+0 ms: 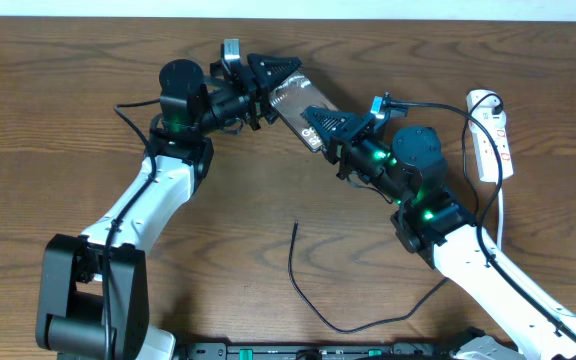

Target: Plug charger to phone and switch on socket

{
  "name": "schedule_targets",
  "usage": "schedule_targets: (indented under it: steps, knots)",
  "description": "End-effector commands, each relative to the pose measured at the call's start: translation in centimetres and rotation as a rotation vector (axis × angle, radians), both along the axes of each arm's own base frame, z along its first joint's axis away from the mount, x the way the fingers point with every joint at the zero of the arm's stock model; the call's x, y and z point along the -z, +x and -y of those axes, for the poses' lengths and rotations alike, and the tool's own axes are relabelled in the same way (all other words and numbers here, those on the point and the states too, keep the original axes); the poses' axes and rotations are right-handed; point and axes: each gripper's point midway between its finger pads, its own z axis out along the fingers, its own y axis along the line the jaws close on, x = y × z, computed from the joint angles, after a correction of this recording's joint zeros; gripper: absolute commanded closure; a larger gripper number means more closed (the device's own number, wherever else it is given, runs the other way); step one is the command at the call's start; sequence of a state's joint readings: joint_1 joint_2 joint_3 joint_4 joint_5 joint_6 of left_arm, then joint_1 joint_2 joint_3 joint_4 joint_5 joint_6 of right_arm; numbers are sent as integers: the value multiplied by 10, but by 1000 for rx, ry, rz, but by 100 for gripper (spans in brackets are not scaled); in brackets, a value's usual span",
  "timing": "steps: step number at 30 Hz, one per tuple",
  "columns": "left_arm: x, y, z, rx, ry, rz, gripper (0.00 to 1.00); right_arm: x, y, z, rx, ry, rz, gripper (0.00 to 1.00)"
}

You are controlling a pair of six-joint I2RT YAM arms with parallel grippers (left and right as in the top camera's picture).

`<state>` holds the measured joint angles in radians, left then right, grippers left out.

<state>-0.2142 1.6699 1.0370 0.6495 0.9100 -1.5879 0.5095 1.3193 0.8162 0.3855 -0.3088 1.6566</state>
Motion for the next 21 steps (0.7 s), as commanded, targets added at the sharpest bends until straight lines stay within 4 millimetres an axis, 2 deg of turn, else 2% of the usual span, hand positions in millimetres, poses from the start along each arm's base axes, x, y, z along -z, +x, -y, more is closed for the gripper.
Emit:
schedule_targets:
  steps: [1, 9, 11, 15, 21]
  knots:
    - [-18, 1, -1, -10, -9, 41, 57, -17, 1, -1, 11, 4, 57, 99]
    - [-18, 1, -1, -10, -9, 41, 63, -17, -2, -5, 9, -5, 66, 99]
    - [-18, 1, -1, -10, -8, 41, 71, -17, -2, -5, 9, -5, 65, 99]
    - [-14, 2, -1, -14, -4, 24, 92, -17, -4, -9, 10, -6, 66, 99]
    - [-14, 2, -1, -14, -2, 22, 93, -16, -6, -13, 11, -10, 63, 99]
